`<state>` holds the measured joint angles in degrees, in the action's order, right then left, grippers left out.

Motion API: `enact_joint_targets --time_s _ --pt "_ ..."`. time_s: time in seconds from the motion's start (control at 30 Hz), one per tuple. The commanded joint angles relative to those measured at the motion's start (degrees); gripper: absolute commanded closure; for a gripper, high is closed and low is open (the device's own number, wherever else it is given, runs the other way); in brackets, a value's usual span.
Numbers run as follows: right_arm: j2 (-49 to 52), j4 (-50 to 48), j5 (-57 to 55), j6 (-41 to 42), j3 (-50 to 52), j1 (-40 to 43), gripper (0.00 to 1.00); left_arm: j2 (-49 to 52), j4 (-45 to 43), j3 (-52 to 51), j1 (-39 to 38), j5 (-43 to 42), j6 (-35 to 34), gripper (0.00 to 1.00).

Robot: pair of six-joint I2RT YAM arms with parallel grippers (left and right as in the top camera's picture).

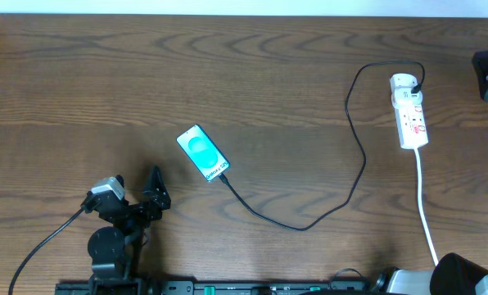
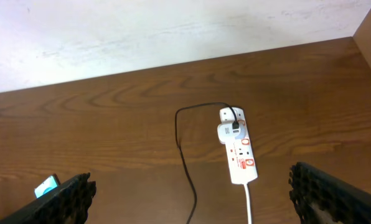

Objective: Plug charger to phone and switch on socket

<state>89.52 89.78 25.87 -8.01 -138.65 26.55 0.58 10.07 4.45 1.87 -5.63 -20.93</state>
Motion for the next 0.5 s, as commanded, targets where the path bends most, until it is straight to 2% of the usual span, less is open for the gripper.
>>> enact_joint_targets --time_s 0.0,0.23,0.33,0.47 --pt "-0.72 0.0 -0.11 -0.66 -0.04 -0.61 0.01 -0.35 1.62 -0.9 0.35 0.15 0.76 0.08" --pt "-1.68 -0.72 -1.99 -0.9 1.25 -0.83 0.01 -0.35 1.62 -0.9 0.35 0.15 0.76 0.08" --pt "-5.18 -7.13 -1.99 -0.9 8.63 -2.4 0.01 -0.35 1.62 -0.9 0.35 0.15 0.76 0.08" --pt "-12.57 -21.4 -1.99 -0.87 24.96 -5.95 0.01 -0.35 1.62 -0.9 0.35 0.13 0.76 0.08"
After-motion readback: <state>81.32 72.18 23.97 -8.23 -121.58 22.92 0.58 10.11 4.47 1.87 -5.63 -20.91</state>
